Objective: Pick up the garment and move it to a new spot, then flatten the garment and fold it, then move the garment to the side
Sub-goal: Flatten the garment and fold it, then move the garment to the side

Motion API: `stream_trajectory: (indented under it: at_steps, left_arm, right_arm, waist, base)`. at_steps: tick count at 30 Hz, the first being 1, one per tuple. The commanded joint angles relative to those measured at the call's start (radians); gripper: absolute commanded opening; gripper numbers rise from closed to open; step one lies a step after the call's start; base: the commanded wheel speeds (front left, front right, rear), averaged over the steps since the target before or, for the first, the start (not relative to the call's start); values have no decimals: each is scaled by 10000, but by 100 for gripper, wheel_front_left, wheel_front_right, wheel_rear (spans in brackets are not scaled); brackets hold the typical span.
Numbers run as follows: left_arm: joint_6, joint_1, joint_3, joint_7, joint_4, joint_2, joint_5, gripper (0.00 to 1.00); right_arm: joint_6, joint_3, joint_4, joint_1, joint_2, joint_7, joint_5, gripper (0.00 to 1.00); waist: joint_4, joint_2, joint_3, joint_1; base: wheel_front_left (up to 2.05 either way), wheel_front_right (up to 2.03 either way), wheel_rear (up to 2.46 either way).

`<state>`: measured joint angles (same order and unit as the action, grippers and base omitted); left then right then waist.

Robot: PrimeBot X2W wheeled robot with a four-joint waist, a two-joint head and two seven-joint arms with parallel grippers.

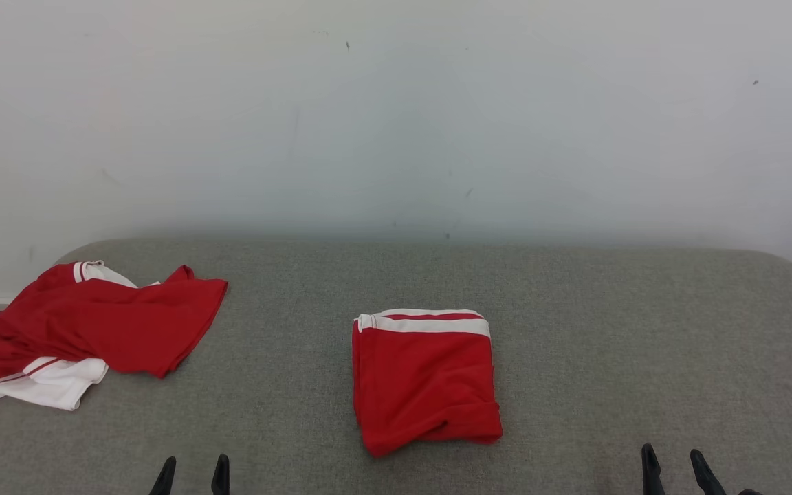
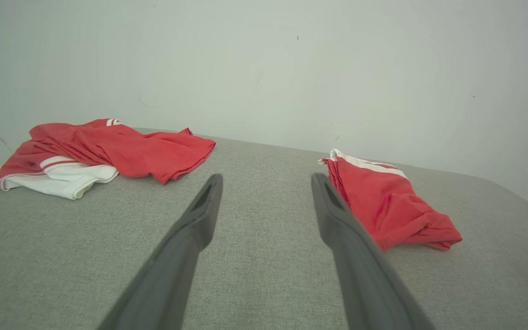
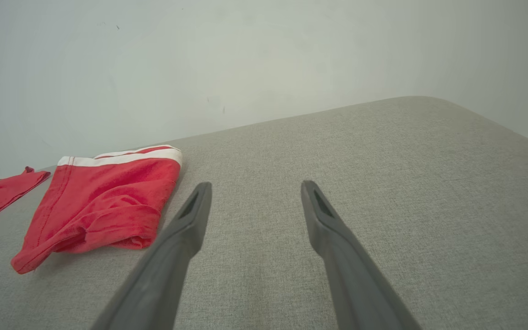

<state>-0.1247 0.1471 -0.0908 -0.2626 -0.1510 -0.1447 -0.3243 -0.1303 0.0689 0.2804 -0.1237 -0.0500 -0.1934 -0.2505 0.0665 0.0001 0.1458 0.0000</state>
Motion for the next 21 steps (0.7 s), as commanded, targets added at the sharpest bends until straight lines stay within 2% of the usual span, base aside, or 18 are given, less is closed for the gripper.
stream_trajectory:
  at_steps: [1, 13, 21]
  left_arm:
    - [-76, -141, 18, -40, -65, 34, 74, 100]
    - [-57, -304, -334, -40, -246, -371, -151, 100]
    - [-57, -439, -567, -40, -254, -361, -173, 100]
  right_arm:
    - [-5, -8, -54, -72, -7, 40, -59, 100]
    - [-5, 28, -30, 13, -5, 69, -111, 100]
    - [-5, -303, -25, 241, -4, 249, -16, 100]
  waist:
    - [-2, -1, -11, 0]
    - [43, -1, -69, 0]
    - [248, -1, -149, 0]
  base:
    - [0, 0, 0]
    - [0, 0, 0]
    - [0, 0, 0]
